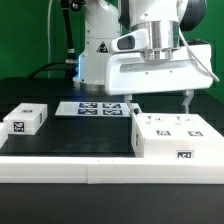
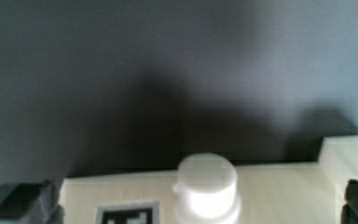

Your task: Assemble cabinet

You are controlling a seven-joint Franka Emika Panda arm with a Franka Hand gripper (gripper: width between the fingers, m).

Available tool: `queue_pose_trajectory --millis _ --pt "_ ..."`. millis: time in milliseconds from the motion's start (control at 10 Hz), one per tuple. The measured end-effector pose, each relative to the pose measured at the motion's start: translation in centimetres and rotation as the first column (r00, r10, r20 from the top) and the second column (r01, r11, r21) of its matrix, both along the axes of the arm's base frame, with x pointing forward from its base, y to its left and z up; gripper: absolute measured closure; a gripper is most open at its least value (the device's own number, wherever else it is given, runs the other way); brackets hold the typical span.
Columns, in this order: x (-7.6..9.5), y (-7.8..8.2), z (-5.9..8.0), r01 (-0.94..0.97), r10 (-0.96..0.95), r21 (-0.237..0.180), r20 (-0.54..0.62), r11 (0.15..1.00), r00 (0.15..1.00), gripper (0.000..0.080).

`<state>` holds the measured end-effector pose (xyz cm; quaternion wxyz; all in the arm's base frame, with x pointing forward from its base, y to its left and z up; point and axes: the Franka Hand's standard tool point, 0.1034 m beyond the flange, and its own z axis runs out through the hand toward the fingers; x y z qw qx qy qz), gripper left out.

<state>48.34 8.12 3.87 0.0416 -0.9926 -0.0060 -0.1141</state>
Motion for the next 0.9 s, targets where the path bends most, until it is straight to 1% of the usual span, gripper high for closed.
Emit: queue_pose_trajectory --millis 100,400,500,600,700,800,900 --pt "0.1 -0.2 0.1 0.000 0.000 -0.001 0.002 1.000 1.000 0.0002" --pt "0.1 -0.2 0.0 -0.003 0.003 -0.001 0.002 1.000 1.000 0.0002" --pt "0.1 0.2 0.0 0.009 -0.009 0.003 -0.002 1.000 1.000 0.0002" --pt "0.0 1.5 -0.3 0.006 -0.006 0.004 -0.008 1.000 1.000 0.0002" --pt "-0.4 2.3 -1.2 -0.006 0.006 -0.006 -0.011 1.000 1.000 0.0002" --pt "-0.5 2.3 -2.1 -0.016 0.016 -0.019 -0.010 1.000 1.000 0.0002" --pt "-0.5 2.0 -2.7 -0.021 0.021 -0.032 -0.006 0.999 1.000 0.0002"
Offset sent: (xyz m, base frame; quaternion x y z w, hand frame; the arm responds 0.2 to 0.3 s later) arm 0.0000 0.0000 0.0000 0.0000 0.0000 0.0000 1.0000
